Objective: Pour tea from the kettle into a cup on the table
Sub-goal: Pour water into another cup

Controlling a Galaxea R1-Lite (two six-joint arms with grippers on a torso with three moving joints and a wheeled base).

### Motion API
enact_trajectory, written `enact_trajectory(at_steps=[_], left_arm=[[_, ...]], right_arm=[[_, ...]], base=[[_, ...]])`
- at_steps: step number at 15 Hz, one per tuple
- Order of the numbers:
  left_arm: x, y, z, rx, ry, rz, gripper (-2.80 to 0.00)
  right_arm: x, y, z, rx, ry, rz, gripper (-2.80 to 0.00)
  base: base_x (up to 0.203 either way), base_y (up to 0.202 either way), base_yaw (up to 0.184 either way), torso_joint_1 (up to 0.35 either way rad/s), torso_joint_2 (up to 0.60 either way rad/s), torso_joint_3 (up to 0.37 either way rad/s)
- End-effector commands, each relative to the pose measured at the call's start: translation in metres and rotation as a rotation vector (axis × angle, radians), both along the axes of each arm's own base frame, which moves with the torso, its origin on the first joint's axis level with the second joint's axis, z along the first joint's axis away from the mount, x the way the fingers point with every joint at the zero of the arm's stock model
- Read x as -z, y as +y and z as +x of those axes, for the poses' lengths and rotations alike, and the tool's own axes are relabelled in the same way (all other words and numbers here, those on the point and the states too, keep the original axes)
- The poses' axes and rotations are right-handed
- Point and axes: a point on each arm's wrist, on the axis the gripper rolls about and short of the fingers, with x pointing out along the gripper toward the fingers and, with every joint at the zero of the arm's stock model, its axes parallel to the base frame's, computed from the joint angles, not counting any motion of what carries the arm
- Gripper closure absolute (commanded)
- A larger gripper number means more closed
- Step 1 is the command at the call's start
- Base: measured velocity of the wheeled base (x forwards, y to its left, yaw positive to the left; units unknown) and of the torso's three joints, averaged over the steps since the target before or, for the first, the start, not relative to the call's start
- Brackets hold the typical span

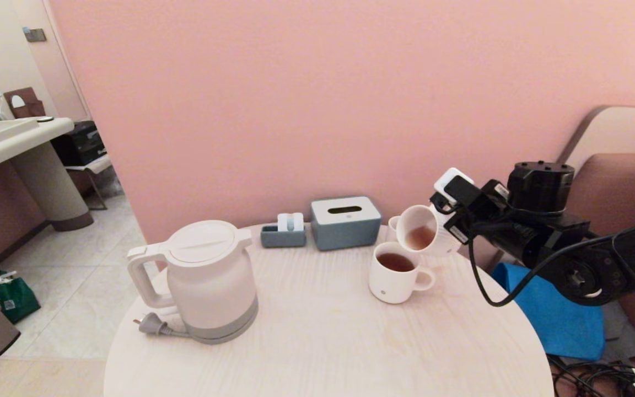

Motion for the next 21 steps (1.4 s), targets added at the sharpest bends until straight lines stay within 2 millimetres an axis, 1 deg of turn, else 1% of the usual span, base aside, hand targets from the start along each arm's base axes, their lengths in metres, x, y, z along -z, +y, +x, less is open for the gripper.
enact_trajectory(at_steps=[1, 15, 21], left_arm=[[0.0000, 0.0000, 0.0001, 0.000, 0.001, 0.000, 0.00], [0.0000, 0.0000, 0.0001, 0.000, 0.001, 0.000, 0.00], [0.0000, 0.0000, 0.0001, -0.001, 0.001, 0.000, 0.00]], right_arm=[[-0.0001, 0.0007, 0.0002, -0.001, -0.004, -0.008, 0.00], [-0.0028, 0.0055, 0.0002, 0.005, -0.019, -0.117, 0.00], [-0.0036, 0.0070, 0.0001, 0.005, -0.023, -0.127, 0.00]], base=[[0.000, 0.000, 0.000, 0.000, 0.00, 0.000], [0.000, 0.000, 0.000, 0.000, 0.00, 0.000], [0.000, 0.000, 0.000, 0.000, 0.00, 0.000]])
